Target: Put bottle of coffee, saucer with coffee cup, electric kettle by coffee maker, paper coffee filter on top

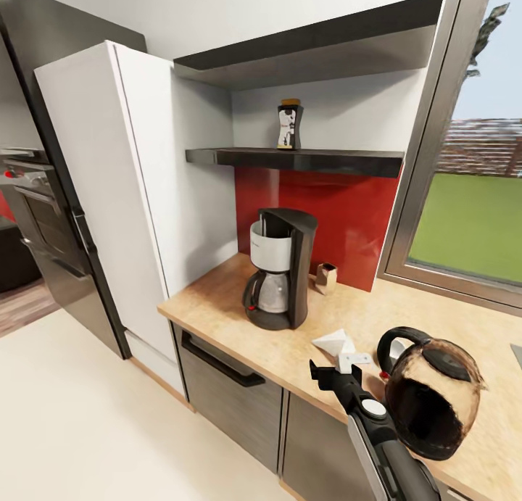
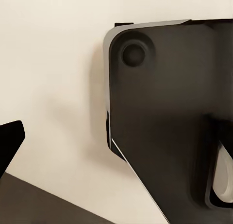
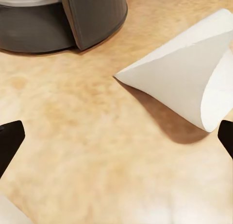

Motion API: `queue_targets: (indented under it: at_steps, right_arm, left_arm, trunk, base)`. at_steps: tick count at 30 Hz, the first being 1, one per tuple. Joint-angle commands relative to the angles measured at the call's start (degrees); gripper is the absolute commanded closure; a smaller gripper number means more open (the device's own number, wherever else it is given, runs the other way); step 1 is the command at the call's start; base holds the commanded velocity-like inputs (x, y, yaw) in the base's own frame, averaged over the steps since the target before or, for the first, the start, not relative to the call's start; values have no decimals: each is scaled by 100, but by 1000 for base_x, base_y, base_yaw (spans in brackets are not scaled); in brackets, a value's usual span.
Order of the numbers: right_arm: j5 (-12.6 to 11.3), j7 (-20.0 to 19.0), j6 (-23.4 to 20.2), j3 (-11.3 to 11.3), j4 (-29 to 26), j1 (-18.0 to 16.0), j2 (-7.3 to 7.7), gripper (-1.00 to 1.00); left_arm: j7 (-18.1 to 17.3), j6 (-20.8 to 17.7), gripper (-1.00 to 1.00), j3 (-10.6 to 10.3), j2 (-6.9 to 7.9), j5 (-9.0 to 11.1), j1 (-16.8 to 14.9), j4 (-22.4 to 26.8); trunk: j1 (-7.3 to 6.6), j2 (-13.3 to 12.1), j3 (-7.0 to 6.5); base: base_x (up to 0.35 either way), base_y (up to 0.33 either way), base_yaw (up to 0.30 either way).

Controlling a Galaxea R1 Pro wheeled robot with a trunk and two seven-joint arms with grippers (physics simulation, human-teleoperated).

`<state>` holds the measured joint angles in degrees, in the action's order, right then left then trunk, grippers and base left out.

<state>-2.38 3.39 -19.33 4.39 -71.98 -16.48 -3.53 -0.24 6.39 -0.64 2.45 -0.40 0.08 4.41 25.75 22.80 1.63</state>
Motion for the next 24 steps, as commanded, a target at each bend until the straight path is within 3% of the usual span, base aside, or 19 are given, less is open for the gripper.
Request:
queue_targets:
  at_steps: [1,9,24]
  right_arm:
    - [-25,37,-29,10,-8,-4,1,-100]
    - [-24,37,-28,10,-3,-4,1,-100]
    - [-17,36,-27,10,15,-4,10,-100]
  left_arm:
    - [-3,7,-100,-6,1,-4,1,8]
    - [-3,10,-100,-6,1,-4,1,8]
    - [-3,10,-100,-13,1,-4,1,8]
  trunk:
    - [4,12,12]
    - [4,12,12]
    - [4,12,12]
  base:
    - [5,0,0]
    - [127,0,0]
    - [16,-3,0]
